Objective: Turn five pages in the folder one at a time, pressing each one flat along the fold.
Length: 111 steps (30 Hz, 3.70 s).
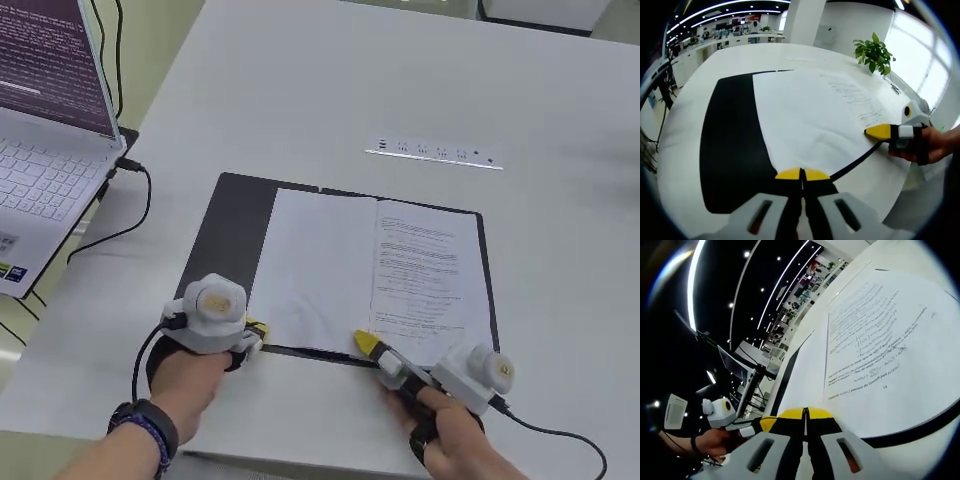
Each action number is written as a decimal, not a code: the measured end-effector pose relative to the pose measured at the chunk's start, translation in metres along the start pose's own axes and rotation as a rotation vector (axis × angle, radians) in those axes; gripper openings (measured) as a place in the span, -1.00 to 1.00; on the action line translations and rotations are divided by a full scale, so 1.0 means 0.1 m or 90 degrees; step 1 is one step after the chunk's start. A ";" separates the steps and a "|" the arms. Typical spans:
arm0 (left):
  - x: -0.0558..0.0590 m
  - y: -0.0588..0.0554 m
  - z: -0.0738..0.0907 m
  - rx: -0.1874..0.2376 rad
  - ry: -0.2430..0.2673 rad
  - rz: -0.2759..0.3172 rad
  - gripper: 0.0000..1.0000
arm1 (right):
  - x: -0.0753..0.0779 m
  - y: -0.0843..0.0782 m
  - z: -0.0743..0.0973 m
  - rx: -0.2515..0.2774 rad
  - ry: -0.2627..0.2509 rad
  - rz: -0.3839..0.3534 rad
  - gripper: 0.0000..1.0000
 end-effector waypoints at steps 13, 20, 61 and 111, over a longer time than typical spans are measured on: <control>0.03 -0.01 0.01 -0.012 0.013 -0.018 -1.00 | -0.02 0.01 0.02 0.001 -0.024 -0.042 -1.00; 0.14 0.02 0.08 -0.020 -0.006 -0.008 -0.88 | -0.06 0.08 0.08 -0.015 -0.016 -0.006 -1.00; 0.51 0.52 0.77 0.062 -0.049 -0.102 -0.27 | 0.03 0.81 0.95 -0.035 -0.093 0.303 -0.03; 0.69 0.52 1.12 0.145 0.017 -0.061 0.30 | 0.06 1.02 1.69 -0.018 -0.101 0.357 0.28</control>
Point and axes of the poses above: the centre of the closed fingertips' face, and the gripper's own axes: z roughly backward along the fingers, x roughly to its right, y roughly out of its top, the point moved 4 cm from there along z, roughly backward along the fingers, and after that the axes turned 12 degrees about z, right-handed, at the moved point
